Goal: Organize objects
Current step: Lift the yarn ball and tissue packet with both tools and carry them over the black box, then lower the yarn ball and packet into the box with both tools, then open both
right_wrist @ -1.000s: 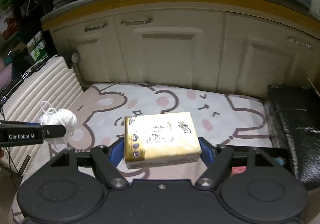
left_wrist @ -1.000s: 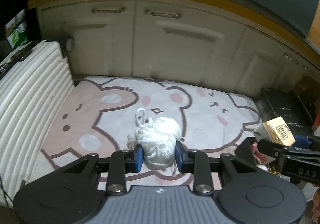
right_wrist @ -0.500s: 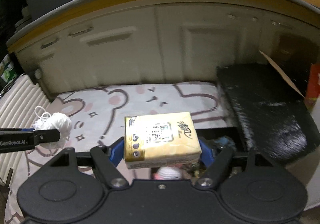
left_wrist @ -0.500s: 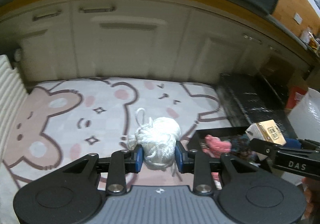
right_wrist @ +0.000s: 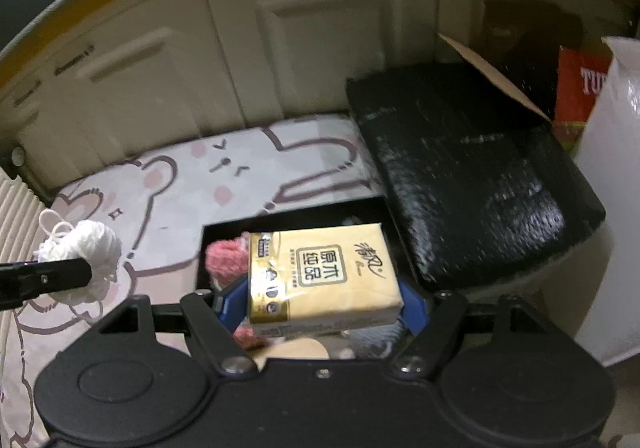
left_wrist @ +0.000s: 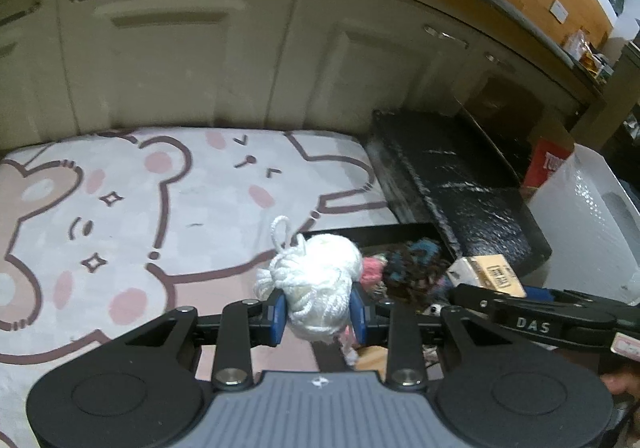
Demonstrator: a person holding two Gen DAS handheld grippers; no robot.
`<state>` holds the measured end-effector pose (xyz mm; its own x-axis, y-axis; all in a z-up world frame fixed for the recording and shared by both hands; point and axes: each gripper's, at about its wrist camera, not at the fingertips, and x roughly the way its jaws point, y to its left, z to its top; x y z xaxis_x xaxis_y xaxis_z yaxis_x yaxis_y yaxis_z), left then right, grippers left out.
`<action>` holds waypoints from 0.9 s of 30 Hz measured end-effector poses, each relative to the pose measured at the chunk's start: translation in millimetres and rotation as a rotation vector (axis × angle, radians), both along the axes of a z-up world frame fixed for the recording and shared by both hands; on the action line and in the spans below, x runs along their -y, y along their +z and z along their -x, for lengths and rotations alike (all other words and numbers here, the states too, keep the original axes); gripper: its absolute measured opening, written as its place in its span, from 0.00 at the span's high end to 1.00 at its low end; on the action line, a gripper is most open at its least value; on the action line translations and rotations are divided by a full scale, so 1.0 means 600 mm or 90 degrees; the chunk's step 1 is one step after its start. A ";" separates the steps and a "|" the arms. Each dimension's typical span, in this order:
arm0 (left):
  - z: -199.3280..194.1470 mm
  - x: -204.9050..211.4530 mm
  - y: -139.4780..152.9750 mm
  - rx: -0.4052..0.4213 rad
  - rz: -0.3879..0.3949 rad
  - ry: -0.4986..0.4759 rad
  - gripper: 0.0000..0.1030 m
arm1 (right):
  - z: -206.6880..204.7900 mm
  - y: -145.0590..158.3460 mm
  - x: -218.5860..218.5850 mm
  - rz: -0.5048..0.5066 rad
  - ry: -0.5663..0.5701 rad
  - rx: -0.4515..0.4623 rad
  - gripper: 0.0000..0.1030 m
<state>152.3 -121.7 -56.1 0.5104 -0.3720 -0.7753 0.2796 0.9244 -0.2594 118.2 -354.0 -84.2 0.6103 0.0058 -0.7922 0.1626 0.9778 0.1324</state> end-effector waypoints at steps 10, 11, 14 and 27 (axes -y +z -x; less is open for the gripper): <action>-0.005 0.048 -0.028 -0.044 0.017 -0.040 0.68 | -0.019 -0.049 0.024 -0.020 -0.012 -0.057 0.26; -0.006 0.053 -0.032 -0.050 0.018 -0.043 0.68 | -0.020 -0.053 0.026 -0.025 -0.011 -0.062 0.26; -0.008 0.069 -0.045 -0.066 0.017 -0.055 0.68 | -0.025 -0.067 0.029 -0.049 -0.006 -0.074 0.25; -0.020 0.116 -0.090 -0.139 0.038 -0.070 0.68 | -0.019 -0.064 0.054 -0.061 -0.042 -0.065 0.12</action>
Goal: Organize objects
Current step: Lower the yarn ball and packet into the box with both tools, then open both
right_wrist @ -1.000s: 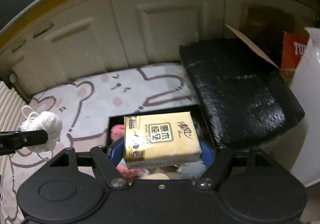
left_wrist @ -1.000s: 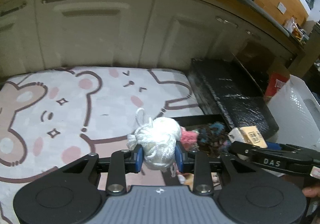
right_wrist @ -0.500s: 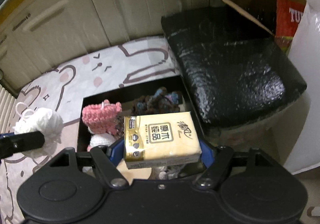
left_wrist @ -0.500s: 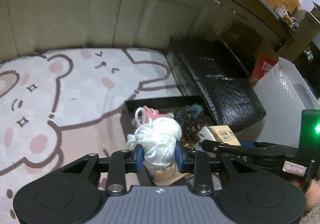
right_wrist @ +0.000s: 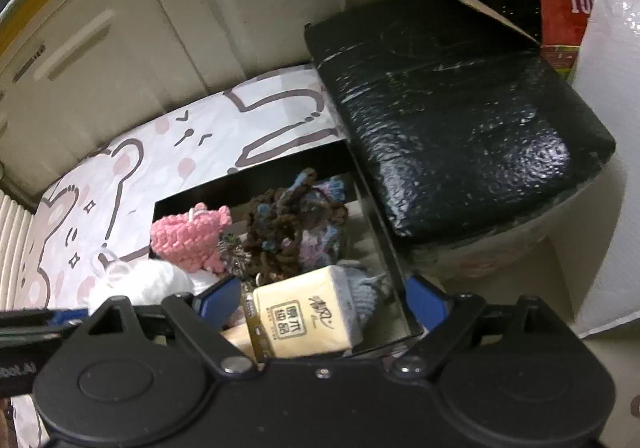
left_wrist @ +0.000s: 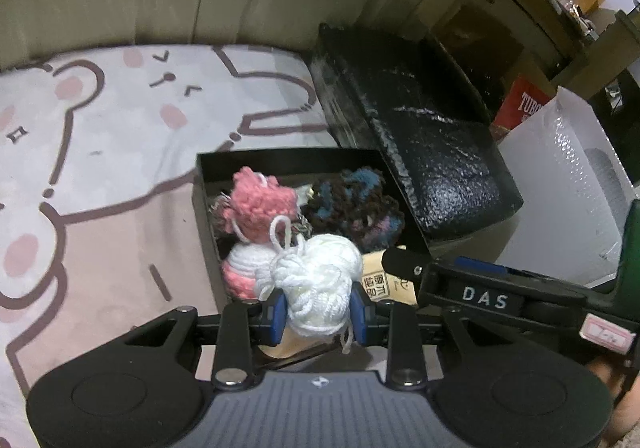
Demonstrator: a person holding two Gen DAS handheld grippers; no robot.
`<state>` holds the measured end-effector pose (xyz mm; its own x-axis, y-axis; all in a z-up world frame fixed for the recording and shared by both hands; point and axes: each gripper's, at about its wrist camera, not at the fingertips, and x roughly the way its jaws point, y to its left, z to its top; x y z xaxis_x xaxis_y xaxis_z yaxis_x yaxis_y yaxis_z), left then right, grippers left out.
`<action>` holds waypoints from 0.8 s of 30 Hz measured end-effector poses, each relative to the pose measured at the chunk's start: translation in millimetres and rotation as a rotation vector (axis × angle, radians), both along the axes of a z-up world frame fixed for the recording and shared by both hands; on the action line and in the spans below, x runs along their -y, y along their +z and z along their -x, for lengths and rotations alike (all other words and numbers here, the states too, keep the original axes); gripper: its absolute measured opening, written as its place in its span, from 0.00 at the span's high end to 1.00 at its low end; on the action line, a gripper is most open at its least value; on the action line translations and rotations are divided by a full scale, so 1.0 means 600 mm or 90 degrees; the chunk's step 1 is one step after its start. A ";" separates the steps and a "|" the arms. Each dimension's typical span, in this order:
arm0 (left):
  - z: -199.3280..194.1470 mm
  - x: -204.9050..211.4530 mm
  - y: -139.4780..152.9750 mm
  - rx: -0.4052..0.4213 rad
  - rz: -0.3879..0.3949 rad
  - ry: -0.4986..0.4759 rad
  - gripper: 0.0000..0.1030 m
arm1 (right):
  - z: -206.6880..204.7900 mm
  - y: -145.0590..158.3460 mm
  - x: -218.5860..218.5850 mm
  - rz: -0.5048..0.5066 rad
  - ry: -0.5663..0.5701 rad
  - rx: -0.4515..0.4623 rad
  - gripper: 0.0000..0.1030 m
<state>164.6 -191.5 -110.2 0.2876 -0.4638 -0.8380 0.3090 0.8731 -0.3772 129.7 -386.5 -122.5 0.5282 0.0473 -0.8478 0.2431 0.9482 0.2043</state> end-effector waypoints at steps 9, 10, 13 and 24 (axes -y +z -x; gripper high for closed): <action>0.002 0.017 -0.021 -0.012 -0.047 0.000 0.28 | 0.005 0.005 0.005 -0.011 0.008 0.014 0.13; 0.001 0.016 -0.021 -0.013 -0.046 0.001 0.28 | 0.005 0.005 0.005 -0.011 0.008 0.015 0.13; 0.003 0.015 -0.019 -0.009 -0.054 0.003 0.28 | 0.006 0.006 0.006 -0.010 0.007 0.017 0.13; 0.001 -0.006 -0.003 0.008 -0.068 0.031 0.24 | 0.013 0.024 0.006 -0.021 0.003 0.034 0.11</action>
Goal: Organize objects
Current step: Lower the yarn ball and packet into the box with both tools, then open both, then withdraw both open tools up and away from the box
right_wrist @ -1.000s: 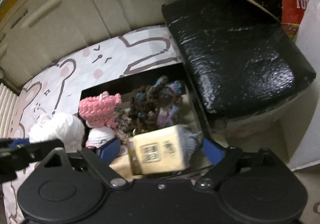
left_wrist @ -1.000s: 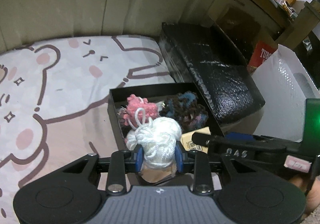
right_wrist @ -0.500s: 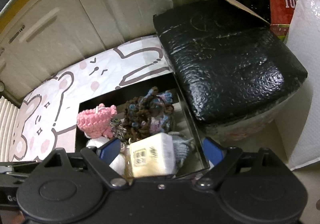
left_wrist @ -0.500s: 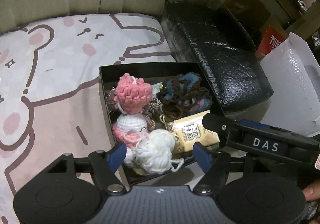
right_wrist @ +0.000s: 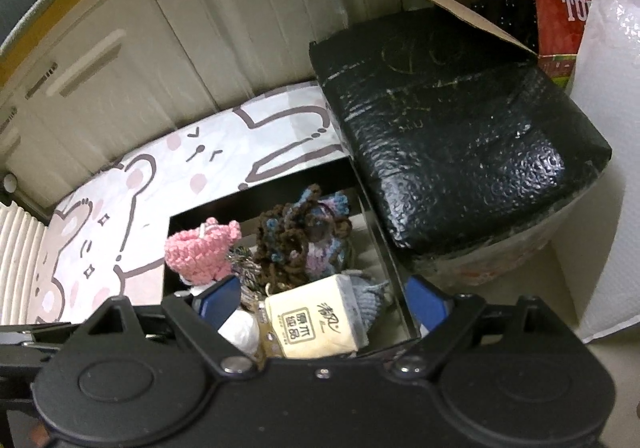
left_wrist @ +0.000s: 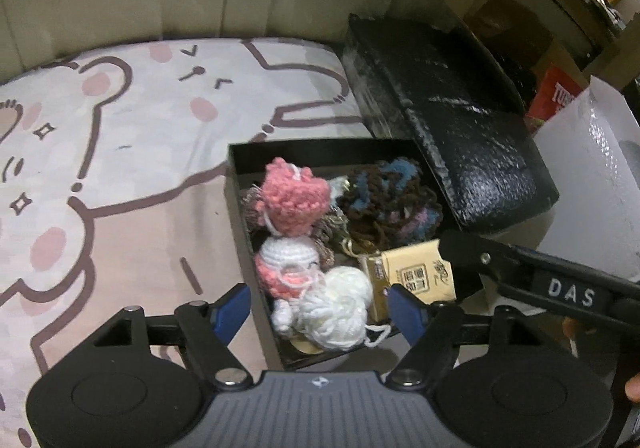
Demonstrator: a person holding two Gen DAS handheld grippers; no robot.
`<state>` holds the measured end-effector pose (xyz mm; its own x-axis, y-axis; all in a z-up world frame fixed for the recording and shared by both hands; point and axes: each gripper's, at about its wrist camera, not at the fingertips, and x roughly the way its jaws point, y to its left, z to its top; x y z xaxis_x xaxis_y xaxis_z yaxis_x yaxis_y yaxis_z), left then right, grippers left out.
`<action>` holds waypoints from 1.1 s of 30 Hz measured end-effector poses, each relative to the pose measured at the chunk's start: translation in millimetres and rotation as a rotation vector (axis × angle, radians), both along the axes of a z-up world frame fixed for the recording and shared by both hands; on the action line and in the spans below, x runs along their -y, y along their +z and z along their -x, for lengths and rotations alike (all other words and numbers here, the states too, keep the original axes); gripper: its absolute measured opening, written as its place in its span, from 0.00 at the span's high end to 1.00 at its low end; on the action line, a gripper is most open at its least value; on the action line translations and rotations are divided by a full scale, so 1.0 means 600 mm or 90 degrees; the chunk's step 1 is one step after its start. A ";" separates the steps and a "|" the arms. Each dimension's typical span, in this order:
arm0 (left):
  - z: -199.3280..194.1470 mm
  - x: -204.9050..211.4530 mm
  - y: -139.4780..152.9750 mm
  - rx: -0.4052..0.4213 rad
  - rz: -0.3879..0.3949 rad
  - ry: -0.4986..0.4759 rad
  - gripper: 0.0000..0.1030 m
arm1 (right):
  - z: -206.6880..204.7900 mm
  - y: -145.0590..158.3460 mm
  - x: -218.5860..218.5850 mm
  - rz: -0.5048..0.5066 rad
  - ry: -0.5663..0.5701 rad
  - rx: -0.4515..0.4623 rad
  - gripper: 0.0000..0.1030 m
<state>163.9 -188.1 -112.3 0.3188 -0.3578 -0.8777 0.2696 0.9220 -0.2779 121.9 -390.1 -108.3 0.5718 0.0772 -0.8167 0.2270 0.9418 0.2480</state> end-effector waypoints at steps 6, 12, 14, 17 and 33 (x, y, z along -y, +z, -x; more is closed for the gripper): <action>0.009 -0.018 0.026 0.037 -0.031 0.010 0.13 | 0.014 0.024 -0.010 0.004 0.005 0.018 0.08; 0.028 -0.044 0.057 0.067 -0.053 0.012 0.02 | 0.039 0.061 -0.031 0.034 0.017 0.033 0.05; 0.039 -0.052 0.070 0.077 -0.057 0.010 0.02 | 0.050 0.075 -0.040 0.042 0.026 0.039 0.04; 0.056 -0.064 0.088 0.089 -0.056 0.007 0.02 | 0.066 0.094 -0.054 0.065 0.041 0.047 0.03; 0.165 -0.138 0.174 0.158 -0.079 0.017 0.02 | 0.169 0.172 -0.099 0.117 0.082 0.056 0.02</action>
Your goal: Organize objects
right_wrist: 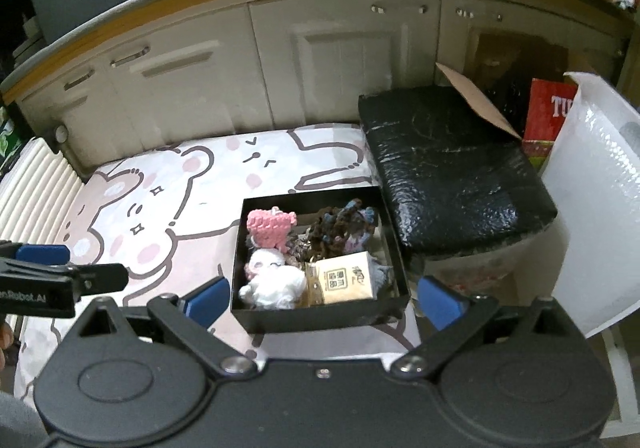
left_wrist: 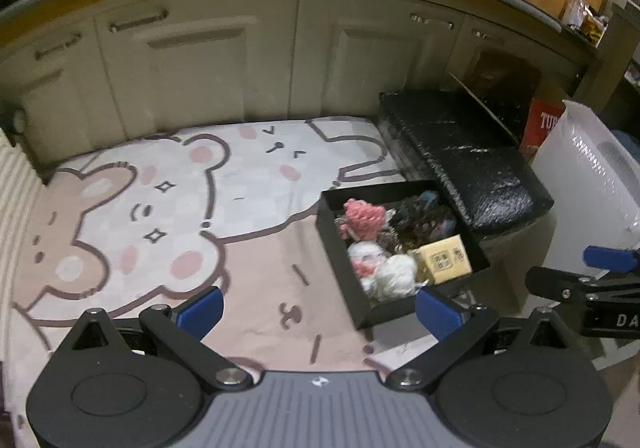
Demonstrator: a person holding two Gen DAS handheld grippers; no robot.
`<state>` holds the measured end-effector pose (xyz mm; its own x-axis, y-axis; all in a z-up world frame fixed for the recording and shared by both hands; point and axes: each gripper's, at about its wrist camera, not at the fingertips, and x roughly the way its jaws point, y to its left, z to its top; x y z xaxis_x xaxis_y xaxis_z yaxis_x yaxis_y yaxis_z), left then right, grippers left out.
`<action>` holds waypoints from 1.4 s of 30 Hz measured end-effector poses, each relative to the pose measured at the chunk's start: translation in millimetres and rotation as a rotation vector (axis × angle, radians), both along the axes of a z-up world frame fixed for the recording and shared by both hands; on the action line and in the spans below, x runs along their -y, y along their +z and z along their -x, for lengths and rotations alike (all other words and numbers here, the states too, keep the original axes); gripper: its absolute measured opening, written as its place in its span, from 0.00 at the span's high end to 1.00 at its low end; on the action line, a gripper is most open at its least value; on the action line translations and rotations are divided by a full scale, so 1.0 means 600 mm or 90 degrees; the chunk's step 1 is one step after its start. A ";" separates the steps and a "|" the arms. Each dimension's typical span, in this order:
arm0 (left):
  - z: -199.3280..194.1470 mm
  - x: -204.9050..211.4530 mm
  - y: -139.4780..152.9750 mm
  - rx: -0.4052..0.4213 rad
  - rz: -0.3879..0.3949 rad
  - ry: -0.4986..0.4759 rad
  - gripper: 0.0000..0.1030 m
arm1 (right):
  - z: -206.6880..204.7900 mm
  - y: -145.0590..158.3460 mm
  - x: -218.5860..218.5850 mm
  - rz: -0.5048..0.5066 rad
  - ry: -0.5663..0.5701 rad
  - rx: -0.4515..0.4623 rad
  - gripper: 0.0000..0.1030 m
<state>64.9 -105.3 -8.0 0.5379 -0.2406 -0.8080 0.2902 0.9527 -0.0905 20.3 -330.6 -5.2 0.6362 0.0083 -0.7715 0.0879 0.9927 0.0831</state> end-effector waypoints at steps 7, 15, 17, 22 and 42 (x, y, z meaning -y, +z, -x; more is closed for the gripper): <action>0.054 -0.027 0.016 0.040 -0.021 0.006 0.01 | 0.046 0.015 -0.034 0.024 0.005 0.015 0.02; 0.083 -0.059 0.011 0.038 -0.011 0.020 0.00 | 0.083 0.007 -0.044 0.040 -0.032 0.010 0.00; 0.086 -0.061 0.009 0.040 -0.020 0.023 0.00 | 0.088 0.003 -0.043 0.033 -0.041 0.008 0.00; 0.088 -0.064 0.007 0.046 -0.032 0.024 0.00 | 0.099 0.000 -0.042 0.014 -0.042 0.012 0.00; 0.091 -0.067 0.001 0.041 -0.050 0.026 0.00 | 0.097 -0.008 -0.060 0.049 -0.042 -0.005 0.00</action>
<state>10.4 -64.8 -7.4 0.5973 -0.1544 -0.7870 0.2543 0.9671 0.0032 -38.0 -294.3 -9.7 0.6276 -0.0928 -0.7730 0.1537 0.9881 0.0062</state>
